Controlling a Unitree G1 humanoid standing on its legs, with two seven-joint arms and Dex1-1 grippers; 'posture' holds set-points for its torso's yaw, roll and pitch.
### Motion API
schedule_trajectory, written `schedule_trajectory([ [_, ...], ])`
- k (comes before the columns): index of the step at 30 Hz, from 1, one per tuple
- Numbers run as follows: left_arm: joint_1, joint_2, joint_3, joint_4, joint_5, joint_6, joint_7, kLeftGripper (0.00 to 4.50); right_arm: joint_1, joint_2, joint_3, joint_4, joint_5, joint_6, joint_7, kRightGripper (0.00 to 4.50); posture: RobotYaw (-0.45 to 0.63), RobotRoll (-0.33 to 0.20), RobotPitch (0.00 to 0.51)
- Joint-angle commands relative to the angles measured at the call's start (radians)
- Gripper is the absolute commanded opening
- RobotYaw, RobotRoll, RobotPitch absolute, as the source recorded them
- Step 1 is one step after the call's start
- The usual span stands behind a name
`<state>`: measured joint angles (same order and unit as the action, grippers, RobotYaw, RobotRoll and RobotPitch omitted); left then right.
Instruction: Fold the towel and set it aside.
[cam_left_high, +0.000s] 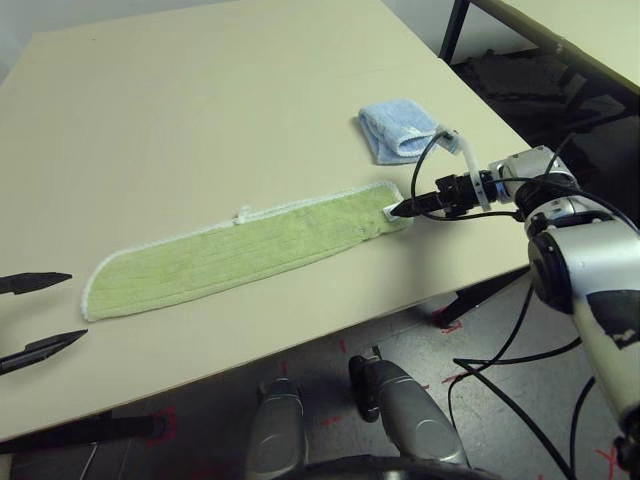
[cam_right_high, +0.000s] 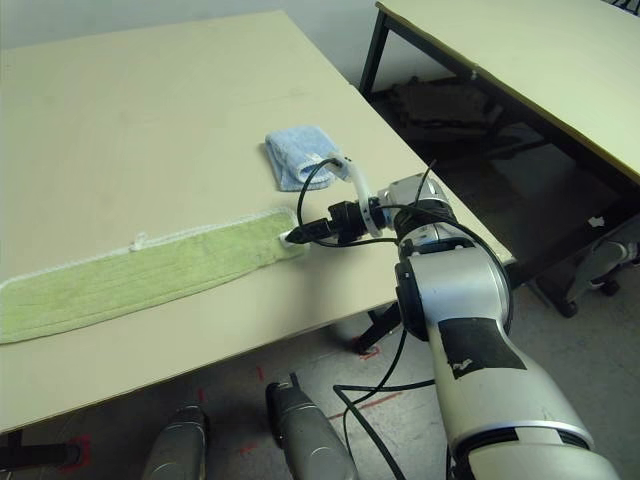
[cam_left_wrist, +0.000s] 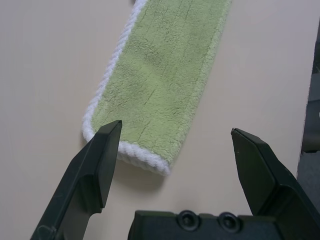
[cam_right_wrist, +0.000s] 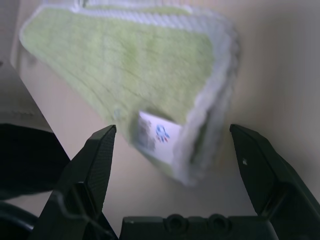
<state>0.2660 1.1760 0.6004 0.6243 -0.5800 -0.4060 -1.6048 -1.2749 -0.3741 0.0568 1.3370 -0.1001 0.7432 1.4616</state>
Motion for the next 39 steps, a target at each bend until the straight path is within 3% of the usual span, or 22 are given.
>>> schedule_trajectory([
  [1,0.010,-0.009,-0.017,-0.011,0.009,-0.008,-0.010,4.46,0.026,0.029,-0.008,0.018,0.006,0.029,-0.032,4.50,0.00,0.000,0.187],
  [7,0.001,-0.008,-0.022,-0.014,0.008,-0.006,-0.010,4.46,0.035,0.038,-0.003,0.016,0.002,0.020,-0.033,4.50,-0.01,0.000,0.187],
  [10,-0.006,-0.010,-0.016,-0.016,0.001,0.006,-0.010,4.50,0.036,0.038,0.000,0.016,0.002,0.024,-0.024,3.75,-0.01,0.000,0.189],
  [20,-0.008,-0.013,-0.006,-0.053,-0.035,0.080,-0.010,4.50,0.043,0.034,0.023,0.015,-0.011,0.015,0.008,0.09,-0.01,0.000,0.191],
  [39,-0.014,-0.040,-0.017,-0.089,-0.008,0.090,-0.010,4.50,-0.010,-0.035,0.039,0.016,-0.040,-0.020,-0.034,0.03,-0.02,0.000,0.189],
])
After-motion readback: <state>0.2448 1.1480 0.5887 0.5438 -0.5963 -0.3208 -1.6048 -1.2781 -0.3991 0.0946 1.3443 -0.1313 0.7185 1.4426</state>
